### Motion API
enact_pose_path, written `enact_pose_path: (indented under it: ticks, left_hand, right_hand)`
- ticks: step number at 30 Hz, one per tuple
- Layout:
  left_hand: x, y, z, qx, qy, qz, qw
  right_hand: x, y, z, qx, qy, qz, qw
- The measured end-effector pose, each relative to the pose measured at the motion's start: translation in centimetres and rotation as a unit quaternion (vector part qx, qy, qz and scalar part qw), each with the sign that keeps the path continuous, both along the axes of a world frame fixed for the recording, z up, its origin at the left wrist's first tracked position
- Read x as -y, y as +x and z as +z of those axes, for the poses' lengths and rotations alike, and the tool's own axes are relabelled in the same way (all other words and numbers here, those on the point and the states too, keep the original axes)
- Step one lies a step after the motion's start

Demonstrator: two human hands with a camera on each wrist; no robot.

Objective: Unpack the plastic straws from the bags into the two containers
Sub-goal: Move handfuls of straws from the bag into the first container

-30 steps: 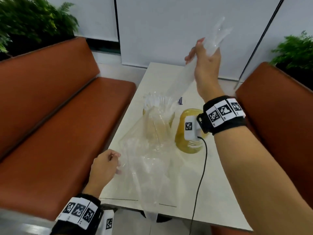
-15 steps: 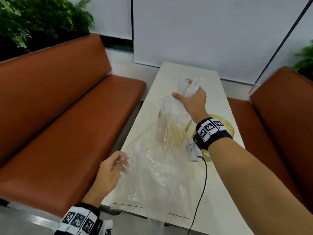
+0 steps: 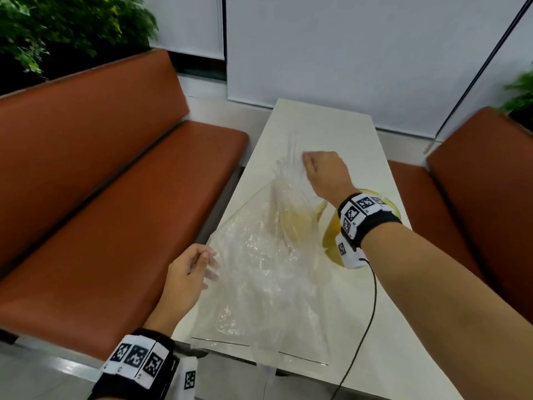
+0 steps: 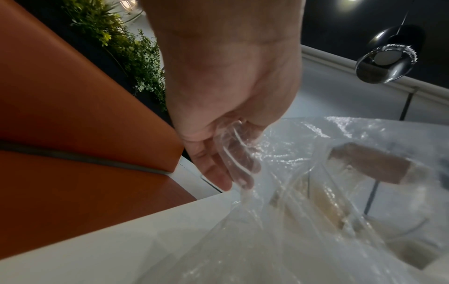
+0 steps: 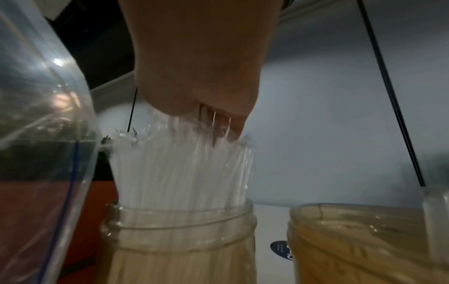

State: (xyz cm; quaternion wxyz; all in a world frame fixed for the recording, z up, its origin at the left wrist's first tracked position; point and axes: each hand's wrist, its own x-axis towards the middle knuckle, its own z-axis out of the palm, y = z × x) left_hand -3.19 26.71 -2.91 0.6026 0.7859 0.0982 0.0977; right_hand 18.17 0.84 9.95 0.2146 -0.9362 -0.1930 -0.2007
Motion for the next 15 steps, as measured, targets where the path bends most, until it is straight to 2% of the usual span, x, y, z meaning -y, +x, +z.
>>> enact_pose_path:
  ticks: [2, 4, 5, 7, 9, 12, 13, 15]
  left_hand:
    - [0.0, 0.2, -0.1, -0.007, -0.010, 0.005, 1.000]
    - [0.0, 0.4, -0.2, -0.011, -0.012, 0.009, 1.000]
    - [-0.1, 0.4, -0.2, -0.014, -0.011, 0.011, 1.000]
    - [-0.2, 0.4, -0.2, -0.017, -0.011, 0.012, 1.000]
    - [-0.3, 0.5, -0.2, -0.023, -0.012, 0.014, 1.000]
    - [-0.4, 0.5, -0.2, -0.027, -0.011, 0.019, 0.999]
    - [-0.4, 0.5, -0.2, -0.027, -0.013, 0.018, 0.999]
    - [-0.4, 0.6, -0.2, -0.028, -0.013, 0.015, 0.999]
  right_hand:
    - [0.0, -0.2, 0.0, -0.010, 0.017, -0.029, 0.999]
    - [-0.5, 0.0, 1.5, 0.042, 0.111, -0.051, 0.992]
    - [-1.0, 0.1, 2.3, 0.074, 0.135, -0.036, 0.987]
    - [-2.0, 0.4, 3.5, 0.104, 0.078, 0.025, 0.991]
    - [-3.1, 0.3, 2.9, 0.079, -0.048, 0.083, 0.992]
    - [-3.2, 0.4, -0.1, 0.009, -0.198, 0.084, 0.977]
    - [-3.0, 0.5, -0.7, -0.001, -0.215, 0.069, 0.974]
    - [-2.8, 0.5, -0.7, 0.004, -0.135, 0.052, 0.989]
